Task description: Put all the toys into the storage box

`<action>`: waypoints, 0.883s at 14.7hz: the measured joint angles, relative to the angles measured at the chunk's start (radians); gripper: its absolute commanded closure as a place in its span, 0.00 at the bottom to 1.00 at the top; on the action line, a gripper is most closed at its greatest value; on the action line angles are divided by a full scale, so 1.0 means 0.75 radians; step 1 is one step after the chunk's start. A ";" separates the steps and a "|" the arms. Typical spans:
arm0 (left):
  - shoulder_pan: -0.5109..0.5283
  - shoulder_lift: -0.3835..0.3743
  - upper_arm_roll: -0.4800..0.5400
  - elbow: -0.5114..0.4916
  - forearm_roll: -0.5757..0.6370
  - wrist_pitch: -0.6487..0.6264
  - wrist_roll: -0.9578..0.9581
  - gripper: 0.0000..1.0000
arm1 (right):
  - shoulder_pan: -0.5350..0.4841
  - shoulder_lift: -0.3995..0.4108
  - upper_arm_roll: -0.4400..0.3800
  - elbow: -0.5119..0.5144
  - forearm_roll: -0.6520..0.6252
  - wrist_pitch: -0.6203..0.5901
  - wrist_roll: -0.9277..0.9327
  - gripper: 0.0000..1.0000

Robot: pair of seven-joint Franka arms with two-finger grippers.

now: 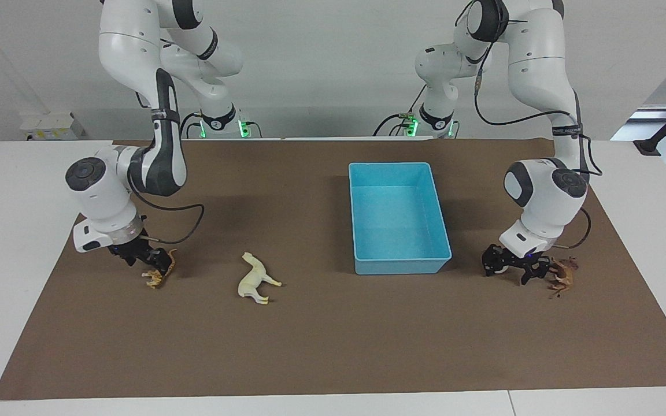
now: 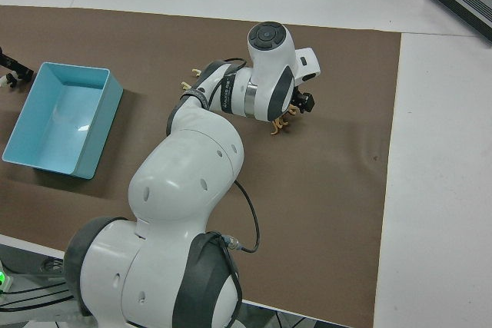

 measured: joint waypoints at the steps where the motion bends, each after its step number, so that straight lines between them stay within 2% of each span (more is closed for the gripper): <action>1: 0.000 0.000 0.000 0.000 0.000 -0.015 -0.014 0.00 | 0.001 0.002 0.000 0.000 0.017 0.000 0.001 0.00; 4: -0.005 -0.006 -0.005 0.009 0.000 -0.041 -0.035 0.00 | 0.002 0.034 0.000 0.000 0.029 0.001 0.003 0.00; 6: -0.005 -0.024 -0.007 0.041 0.000 -0.124 -0.039 0.00 | 0.002 0.071 0.000 0.000 0.029 0.025 0.004 0.02; 7: -0.005 -0.036 -0.007 0.065 0.000 -0.184 -0.040 0.00 | 0.003 0.088 0.000 0.000 0.029 0.032 0.004 0.21; 8: -0.005 -0.052 -0.007 0.086 0.000 -0.236 -0.044 0.00 | 0.003 0.101 0.000 0.000 0.029 0.033 0.005 0.67; 9: -0.005 -0.071 -0.007 0.096 0.000 -0.270 -0.066 0.00 | 0.003 0.106 0.000 0.001 0.029 0.033 0.005 1.00; 13: -0.010 -0.129 -0.009 0.090 0.000 -0.311 -0.446 0.00 | 0.018 0.090 0.001 0.013 0.028 0.025 0.010 1.00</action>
